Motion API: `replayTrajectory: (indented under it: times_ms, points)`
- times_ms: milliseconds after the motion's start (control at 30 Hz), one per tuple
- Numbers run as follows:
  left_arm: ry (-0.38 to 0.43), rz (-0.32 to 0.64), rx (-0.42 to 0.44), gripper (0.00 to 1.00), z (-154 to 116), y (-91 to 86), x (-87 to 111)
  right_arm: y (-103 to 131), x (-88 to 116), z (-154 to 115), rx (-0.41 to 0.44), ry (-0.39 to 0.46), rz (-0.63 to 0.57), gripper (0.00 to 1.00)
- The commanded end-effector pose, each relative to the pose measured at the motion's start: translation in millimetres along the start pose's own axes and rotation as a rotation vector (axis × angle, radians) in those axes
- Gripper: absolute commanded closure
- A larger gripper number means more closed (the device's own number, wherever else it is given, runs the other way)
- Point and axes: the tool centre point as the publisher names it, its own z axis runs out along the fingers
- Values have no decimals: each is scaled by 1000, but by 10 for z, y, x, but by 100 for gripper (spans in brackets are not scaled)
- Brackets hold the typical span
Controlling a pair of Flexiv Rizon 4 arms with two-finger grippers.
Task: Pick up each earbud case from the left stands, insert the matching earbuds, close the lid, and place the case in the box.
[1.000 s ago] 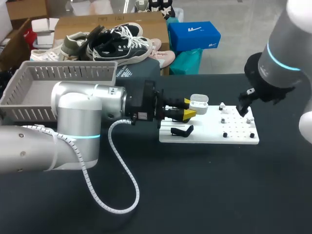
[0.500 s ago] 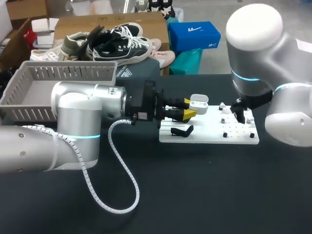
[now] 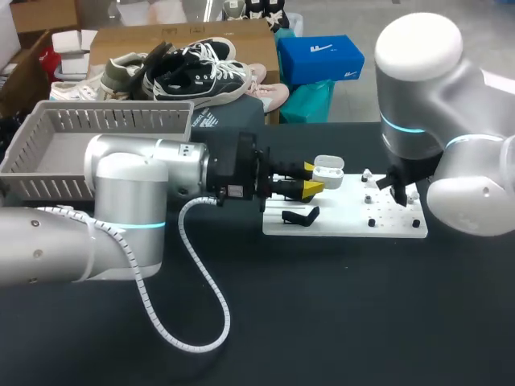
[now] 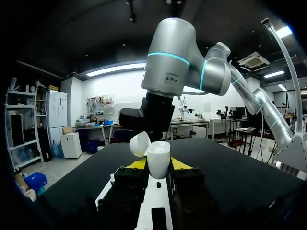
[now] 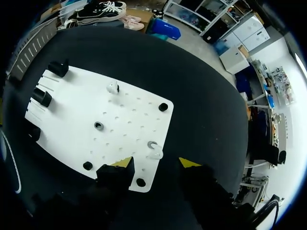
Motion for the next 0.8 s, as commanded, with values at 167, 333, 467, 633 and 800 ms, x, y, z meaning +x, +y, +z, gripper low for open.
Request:
replayTrajectory:
  times_ms: [167, 333, 467, 633, 800]
  points:
    - [0, 1, -4, 100, 6, -7, 0, 4, -50, 72, -6, 16, 3, 52]
    - [0, 1, -4, 100, 6, -7, 0, -10, -40, 94, -6, 21, 7, 56]
    - [0, 1, -4, 100, 6, -7, 0, -13, -25, 111, -8, 26, 11, 59]
    - [0, 1, -4, 100, 6, -7, 0, -5, -15, 132, -12, 29, 12, 64]
    - [0, 1, -4, 100, 6, -7, 0, 1, -17, 148, -14, 31, 12, 66]
